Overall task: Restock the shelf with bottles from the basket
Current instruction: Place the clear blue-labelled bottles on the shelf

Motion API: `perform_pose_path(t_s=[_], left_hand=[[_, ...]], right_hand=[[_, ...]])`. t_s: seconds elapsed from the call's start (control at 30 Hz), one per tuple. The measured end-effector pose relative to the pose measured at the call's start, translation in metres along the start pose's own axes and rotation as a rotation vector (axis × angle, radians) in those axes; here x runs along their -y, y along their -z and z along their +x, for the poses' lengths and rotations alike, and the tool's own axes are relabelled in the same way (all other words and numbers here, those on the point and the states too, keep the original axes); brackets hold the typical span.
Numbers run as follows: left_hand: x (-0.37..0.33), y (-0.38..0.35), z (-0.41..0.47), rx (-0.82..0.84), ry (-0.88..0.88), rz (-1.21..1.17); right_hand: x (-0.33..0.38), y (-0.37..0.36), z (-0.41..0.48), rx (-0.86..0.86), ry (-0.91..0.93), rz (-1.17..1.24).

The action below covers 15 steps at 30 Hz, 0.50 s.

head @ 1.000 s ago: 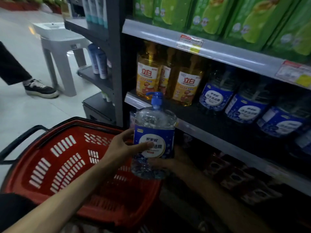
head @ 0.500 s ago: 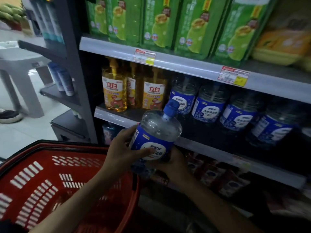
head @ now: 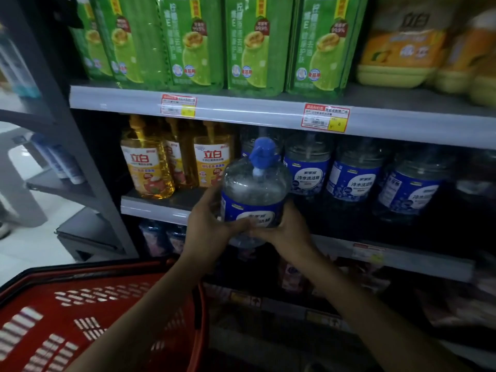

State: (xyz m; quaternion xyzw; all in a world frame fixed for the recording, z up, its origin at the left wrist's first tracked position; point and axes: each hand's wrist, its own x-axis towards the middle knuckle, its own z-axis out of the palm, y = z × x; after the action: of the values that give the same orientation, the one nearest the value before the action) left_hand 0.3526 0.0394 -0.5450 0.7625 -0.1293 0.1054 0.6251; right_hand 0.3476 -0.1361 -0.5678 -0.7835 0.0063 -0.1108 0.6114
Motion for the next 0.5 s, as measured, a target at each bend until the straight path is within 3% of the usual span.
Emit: perform_pose_path(t_s=[0.3,0.5], left_hand=[[0.007,-0.039,0.061,-0.062,-0.055,-0.032],[0.027,-0.05,0.075,-0.036,0.01,-0.055]], right_hand=[[-0.005,0.019,0.061,-0.143,0.056,-0.003],[-0.022,0.019,0.075,-0.153,0.022,-0.034]])
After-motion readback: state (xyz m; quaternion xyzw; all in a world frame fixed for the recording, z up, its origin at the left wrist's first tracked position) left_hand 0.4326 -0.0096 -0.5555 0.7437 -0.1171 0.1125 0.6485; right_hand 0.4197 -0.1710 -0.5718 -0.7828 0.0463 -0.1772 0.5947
